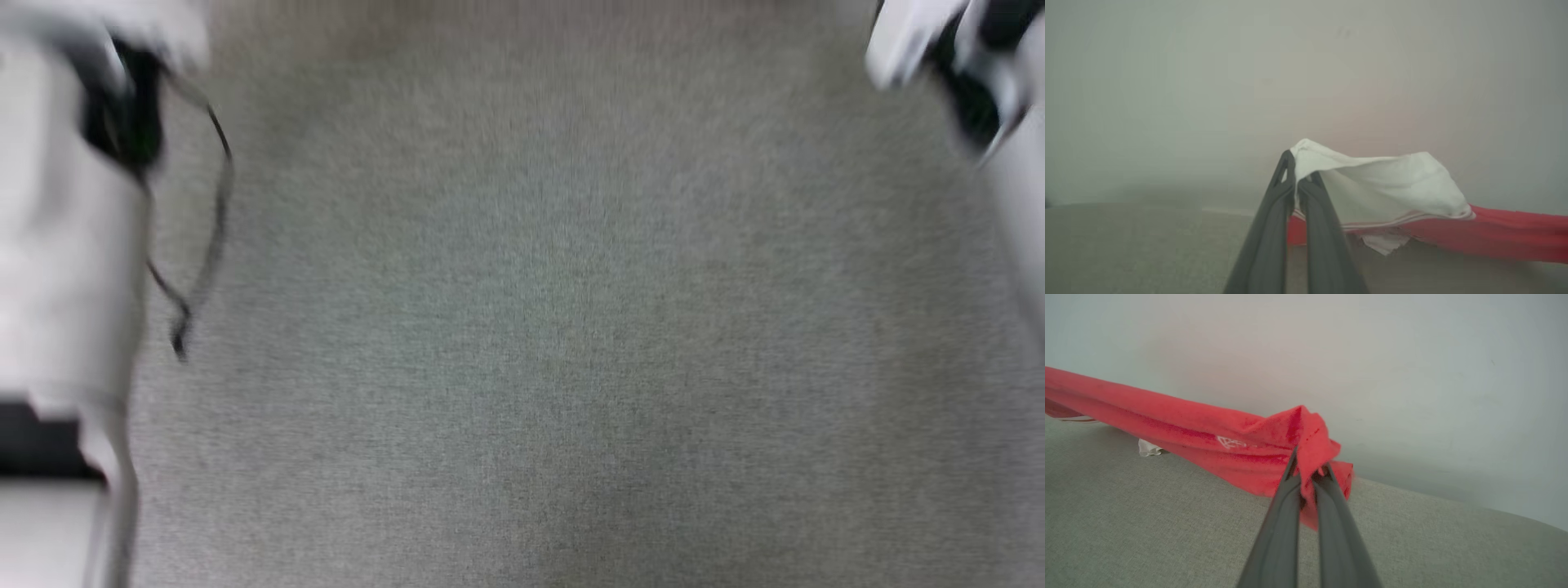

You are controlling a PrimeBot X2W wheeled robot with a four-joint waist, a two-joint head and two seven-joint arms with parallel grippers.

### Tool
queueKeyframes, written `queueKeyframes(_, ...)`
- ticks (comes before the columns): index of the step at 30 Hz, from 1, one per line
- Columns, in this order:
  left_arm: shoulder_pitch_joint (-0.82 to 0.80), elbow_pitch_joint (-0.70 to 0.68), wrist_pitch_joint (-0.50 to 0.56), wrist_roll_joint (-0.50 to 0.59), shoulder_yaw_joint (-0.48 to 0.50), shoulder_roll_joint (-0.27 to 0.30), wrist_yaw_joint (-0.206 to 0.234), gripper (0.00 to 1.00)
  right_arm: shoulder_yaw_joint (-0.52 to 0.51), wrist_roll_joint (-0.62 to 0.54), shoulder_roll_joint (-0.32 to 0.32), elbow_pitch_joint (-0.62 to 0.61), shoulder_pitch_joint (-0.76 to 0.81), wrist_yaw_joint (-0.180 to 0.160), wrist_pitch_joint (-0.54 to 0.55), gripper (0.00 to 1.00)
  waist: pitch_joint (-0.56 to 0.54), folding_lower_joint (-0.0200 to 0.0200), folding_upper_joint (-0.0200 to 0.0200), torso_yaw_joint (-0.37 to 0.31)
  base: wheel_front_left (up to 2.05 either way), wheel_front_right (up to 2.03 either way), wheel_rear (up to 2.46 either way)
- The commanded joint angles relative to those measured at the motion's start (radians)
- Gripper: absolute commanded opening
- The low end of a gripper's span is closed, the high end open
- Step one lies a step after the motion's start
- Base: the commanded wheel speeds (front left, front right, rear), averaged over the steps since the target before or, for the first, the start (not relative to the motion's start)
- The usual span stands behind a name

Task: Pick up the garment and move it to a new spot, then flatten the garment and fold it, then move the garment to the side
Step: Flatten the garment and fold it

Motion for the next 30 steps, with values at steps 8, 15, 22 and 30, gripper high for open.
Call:
queueKeyframes(8, 0.494, -0.162, -0.005, -0.059, 0.058, 0.024, 0.017, 0.0, 0.087, 0.112, -0.039, -0.109, 0.366, -0.001, -0.032, 0.0, -0.254, -0.0001, 0.0, -0.005, 0.0, 0.0, 0.0)
queueKeyframes(15, 0.902, -0.405, 0.035, -0.123, 0.109, 0.026, 0.106, 0.0, 0.074, 0.171, -0.101, -0.25, 0.667, -0.001, -0.015, 0.0, -0.392, -0.0001, 0.0, 0.003, 0.0, 0.0, 0.0)
queueKeyframes(22, 1.264, -0.773, 0.157, -0.124, 0.125, 0.063, 0.268, 0.0, -0.045, 0.173, -0.137, -0.431, 0.974, -0.001, 0.034, 0.0, -0.492, -0.0001, 0.0, 0.013, 0.0, 0.0, 0.0)
queueKeyframes(30, 1.511, -1.113, 0.303, -0.112, 0.108, 0.087, 0.411, 0.0, -0.27, 0.084, -0.075, -0.729, 1.302, -0.001, 0.187, 0.0, -0.519, -0.0001, 0.0, 0.017, 0.0, 0.0, 0.0)
